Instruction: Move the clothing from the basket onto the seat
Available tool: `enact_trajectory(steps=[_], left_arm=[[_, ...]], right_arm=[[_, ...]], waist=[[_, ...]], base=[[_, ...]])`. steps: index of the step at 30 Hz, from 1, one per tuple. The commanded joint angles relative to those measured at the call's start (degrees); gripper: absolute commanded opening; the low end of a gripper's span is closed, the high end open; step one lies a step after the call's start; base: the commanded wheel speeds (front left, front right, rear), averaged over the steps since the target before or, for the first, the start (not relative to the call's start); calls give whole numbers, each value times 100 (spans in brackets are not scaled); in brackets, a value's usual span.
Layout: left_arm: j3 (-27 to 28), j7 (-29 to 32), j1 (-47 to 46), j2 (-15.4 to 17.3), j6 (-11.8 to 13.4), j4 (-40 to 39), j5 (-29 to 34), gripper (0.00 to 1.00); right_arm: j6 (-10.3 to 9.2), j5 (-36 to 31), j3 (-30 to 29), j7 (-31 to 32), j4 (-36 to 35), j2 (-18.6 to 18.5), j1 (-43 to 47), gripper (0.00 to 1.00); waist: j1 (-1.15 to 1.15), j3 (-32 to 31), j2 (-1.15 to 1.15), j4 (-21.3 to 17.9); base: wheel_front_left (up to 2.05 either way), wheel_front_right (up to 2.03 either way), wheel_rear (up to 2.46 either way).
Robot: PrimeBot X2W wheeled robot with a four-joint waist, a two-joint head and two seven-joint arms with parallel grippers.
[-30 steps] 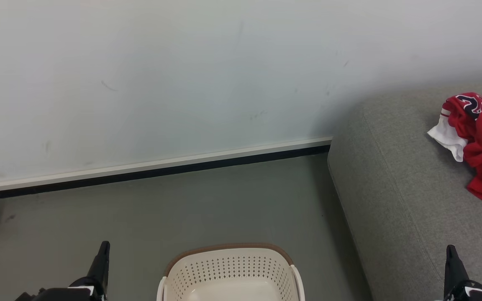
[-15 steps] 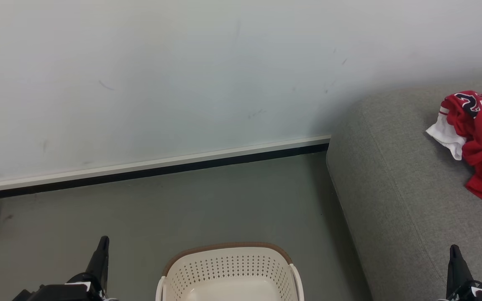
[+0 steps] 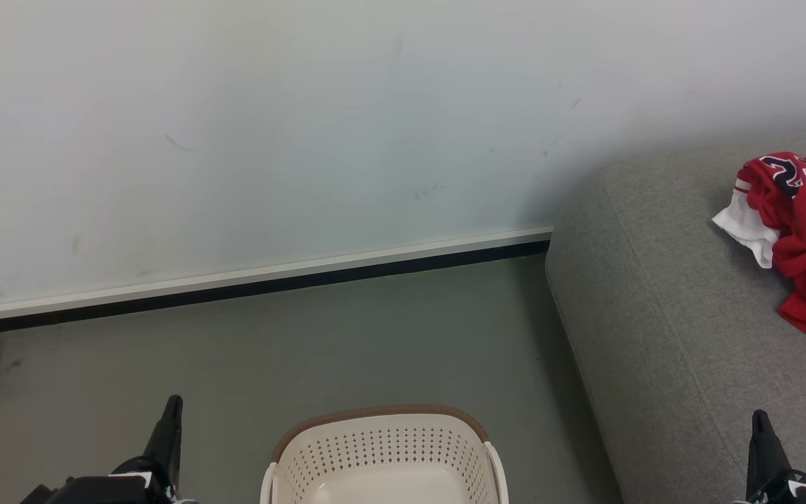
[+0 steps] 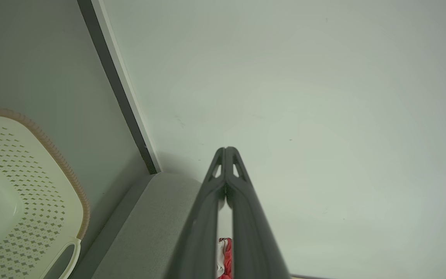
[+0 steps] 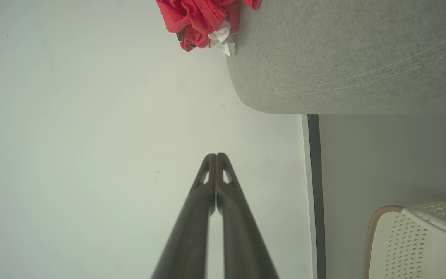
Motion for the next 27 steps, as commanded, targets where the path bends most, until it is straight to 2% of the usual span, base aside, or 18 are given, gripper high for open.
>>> enact_trajectory(steps=[1, 27], left_arm=[[27, 18, 0, 7, -16, 13, -63, 0], [26, 17, 1, 7, -16, 12, -64, 0]], right_arm=[[1, -10, -10, 20, -12, 13, -55, 0], [1, -38, -44, 45, -8, 36, -61, 0]], waist=[[1, 0, 0, 0], [1, 0, 0, 0]], base=[[0, 0, 0], [0, 0, 0]])
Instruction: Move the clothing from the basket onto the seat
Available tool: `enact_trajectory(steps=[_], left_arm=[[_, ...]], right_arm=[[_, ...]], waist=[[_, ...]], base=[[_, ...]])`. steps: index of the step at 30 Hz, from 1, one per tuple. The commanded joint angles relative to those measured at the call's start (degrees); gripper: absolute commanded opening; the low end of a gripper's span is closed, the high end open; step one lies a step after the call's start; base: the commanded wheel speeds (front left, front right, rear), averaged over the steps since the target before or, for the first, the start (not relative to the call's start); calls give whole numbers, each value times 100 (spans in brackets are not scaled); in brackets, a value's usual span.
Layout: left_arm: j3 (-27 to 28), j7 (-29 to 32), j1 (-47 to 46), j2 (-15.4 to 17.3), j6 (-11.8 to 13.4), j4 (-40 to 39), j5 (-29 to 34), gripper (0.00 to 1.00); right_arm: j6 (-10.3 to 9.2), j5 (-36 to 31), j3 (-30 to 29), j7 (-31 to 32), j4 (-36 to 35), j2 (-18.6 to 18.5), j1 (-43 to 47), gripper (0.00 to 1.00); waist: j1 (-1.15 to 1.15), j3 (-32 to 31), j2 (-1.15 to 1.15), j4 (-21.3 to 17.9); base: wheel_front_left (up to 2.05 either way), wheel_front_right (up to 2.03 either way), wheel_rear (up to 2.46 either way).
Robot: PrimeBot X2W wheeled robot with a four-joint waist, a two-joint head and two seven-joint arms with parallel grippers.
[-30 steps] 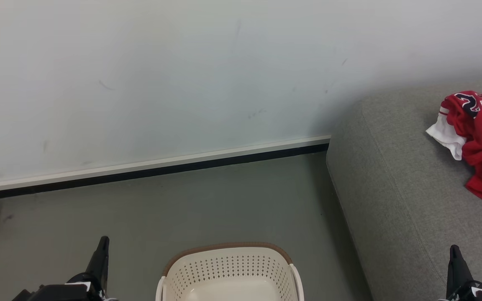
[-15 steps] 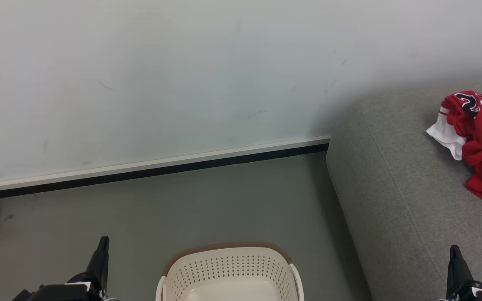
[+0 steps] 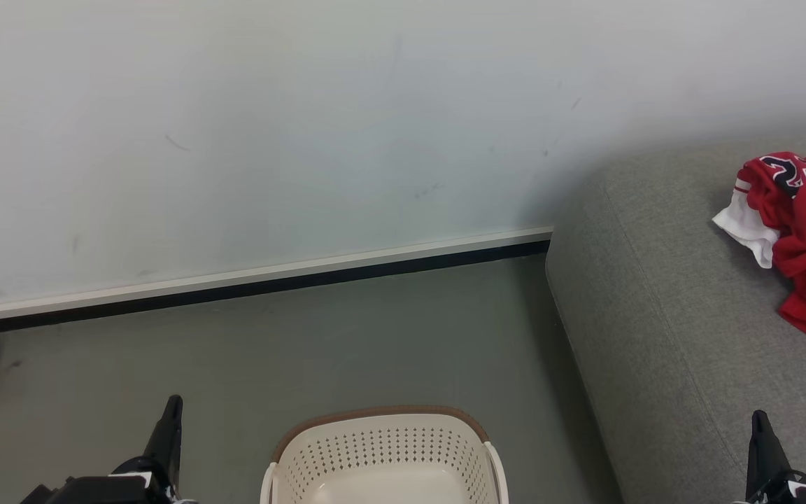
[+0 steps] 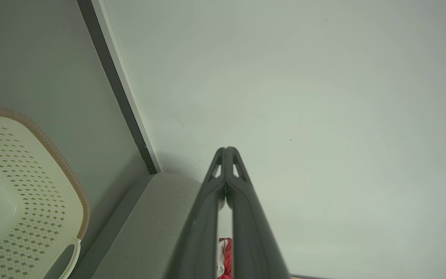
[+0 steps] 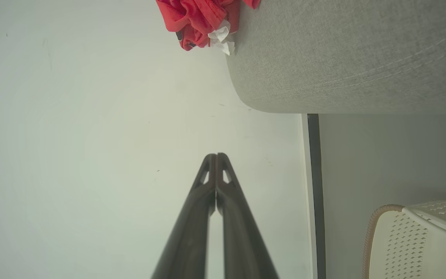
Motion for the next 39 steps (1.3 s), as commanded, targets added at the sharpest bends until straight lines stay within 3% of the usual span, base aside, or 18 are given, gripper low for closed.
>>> enact_trajectory(steps=[1, 39], left_arm=[[26, 17, 1, 7, -16, 12, -64, 0], [25, 16, 1, 7, -16, 11, -64, 0]], right_arm=[[1, -11, -13, 14, -8, 10, -58, 0], [2, -42, -46, 44, -5, 35, -60, 0]], waist=[[0, 0, -1, 0], [0, 0, -1, 0]], base=[[0, 0, 0], [0, 0, 0]])
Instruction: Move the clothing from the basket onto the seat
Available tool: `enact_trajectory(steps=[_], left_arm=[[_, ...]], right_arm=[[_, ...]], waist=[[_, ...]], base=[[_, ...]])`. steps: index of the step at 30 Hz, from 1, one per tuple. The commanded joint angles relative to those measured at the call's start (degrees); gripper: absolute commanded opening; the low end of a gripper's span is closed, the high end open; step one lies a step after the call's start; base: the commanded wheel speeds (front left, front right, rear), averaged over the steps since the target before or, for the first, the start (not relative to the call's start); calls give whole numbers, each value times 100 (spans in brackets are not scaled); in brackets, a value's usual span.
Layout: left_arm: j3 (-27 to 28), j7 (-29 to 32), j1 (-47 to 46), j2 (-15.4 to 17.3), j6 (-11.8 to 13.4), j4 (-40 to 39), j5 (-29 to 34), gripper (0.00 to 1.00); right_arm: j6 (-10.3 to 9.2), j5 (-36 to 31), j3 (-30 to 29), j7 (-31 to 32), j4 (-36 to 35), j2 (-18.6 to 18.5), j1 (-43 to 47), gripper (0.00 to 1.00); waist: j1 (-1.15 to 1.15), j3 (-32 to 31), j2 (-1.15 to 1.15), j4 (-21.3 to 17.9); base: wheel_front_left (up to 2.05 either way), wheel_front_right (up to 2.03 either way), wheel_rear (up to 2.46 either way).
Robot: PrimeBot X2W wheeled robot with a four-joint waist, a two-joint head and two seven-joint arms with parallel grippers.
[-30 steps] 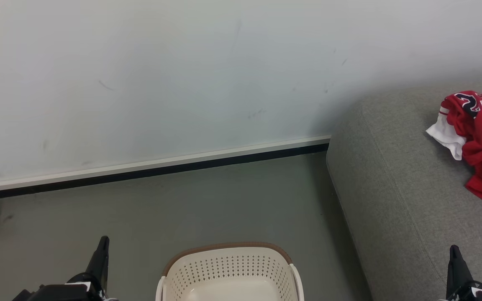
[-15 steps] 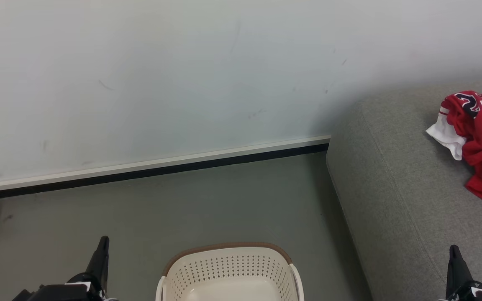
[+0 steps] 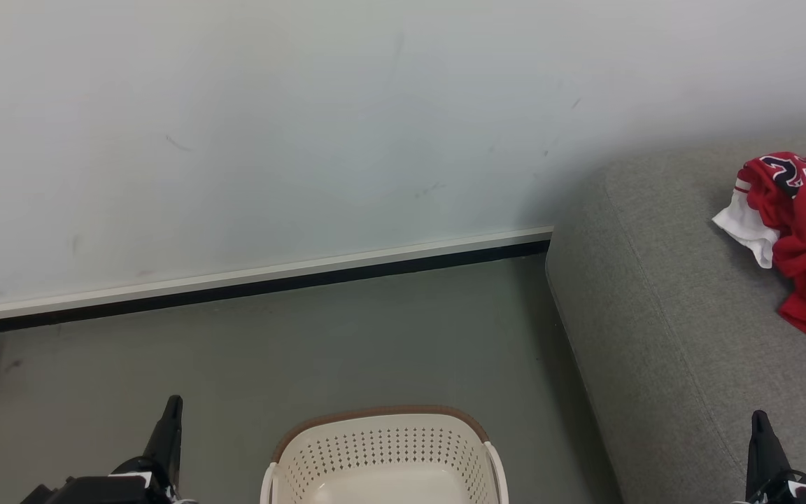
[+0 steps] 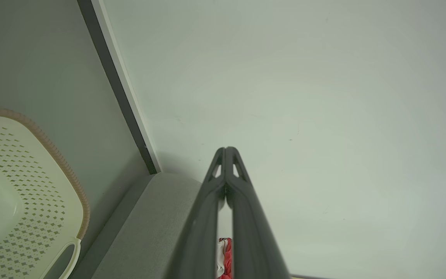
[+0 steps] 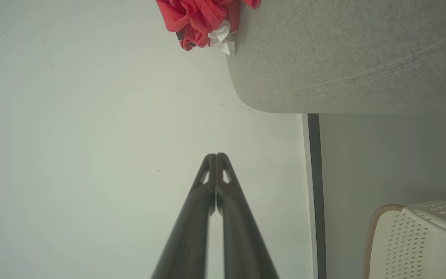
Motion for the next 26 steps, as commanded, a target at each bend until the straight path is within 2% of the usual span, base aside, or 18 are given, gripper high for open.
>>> enact_trajectory(steps=[1, 26], left_arm=[[25, 17, 1, 7, -16, 11, -63, 0], [24, 16, 2, 7, -17, 11, -64, 0]], right_arm=[[1, -19, -13, 17, -6, 11, -52, 0], [1, -36, -27, 26, -5, 23, -55, 0]], waist=[[0, 0, 0, 0], [0, 0, 0, 0]], base=[[0, 0, 0], [0, 0, 0]])
